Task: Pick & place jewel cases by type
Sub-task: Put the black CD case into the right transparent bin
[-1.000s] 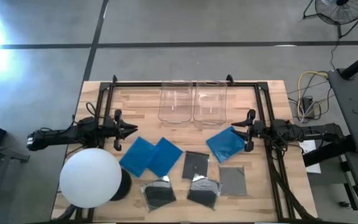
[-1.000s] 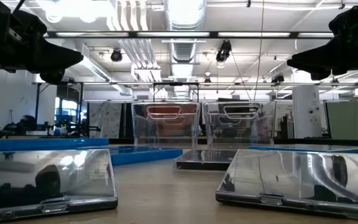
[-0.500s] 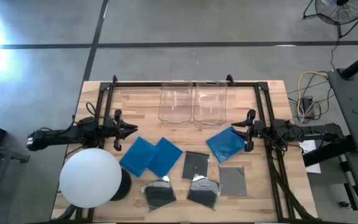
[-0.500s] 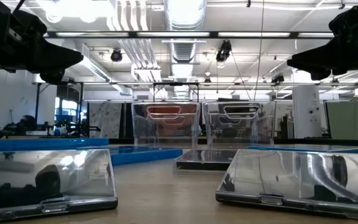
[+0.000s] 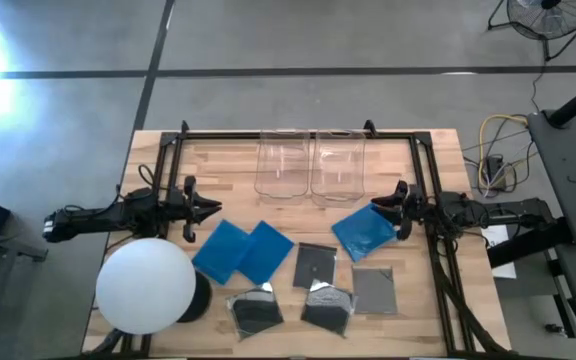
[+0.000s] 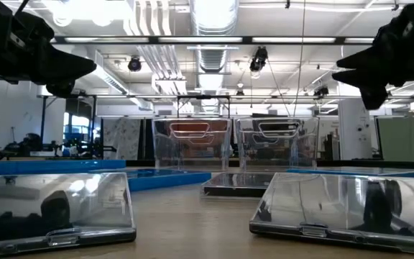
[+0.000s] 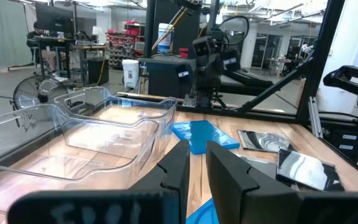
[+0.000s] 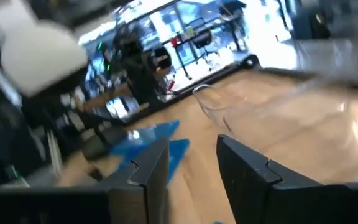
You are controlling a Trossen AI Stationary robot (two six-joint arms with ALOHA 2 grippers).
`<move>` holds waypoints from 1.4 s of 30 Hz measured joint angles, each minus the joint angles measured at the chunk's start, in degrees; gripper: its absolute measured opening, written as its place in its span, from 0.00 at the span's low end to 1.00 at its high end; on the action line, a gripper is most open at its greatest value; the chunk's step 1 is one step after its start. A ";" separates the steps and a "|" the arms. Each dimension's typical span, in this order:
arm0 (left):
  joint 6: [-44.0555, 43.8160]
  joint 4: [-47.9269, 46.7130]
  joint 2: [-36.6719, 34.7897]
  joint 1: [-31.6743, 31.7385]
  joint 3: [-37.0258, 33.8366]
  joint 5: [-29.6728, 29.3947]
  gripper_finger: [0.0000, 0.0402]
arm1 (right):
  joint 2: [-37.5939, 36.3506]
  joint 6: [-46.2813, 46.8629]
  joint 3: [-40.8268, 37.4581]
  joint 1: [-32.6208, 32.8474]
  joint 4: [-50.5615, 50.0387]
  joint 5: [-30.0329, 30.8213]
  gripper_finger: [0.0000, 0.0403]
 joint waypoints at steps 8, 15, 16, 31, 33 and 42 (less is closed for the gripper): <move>0.00 0.00 0.00 0.01 0.00 0.02 0.09 | 2.93 34.08 0.00 -0.13 0.36 3.50 0.31; 0.01 -0.02 0.00 -0.01 0.00 0.02 0.09 | 8.28 47.08 0.00 -0.14 13.13 20.15 0.30; 0.01 -0.01 0.00 0.01 0.00 0.02 0.09 | 9.28 46.06 0.00 -0.13 15.57 19.95 0.30; -33.16 5.45 0.00 -0.01 0.00 0.00 0.09 | 29.60 62.46 8.77 0.04 4.19 -4.69 0.28; -46.54 7.42 -0.02 -0.01 0.00 -1.37 0.09 | 32.63 63.21 13.05 0.07 -4.43 -10.39 0.28; -61.23 8.63 0.21 -0.01 0.00 -9.47 0.09 | 44.21 52.30 31.28 0.04 -30.45 -19.82 0.27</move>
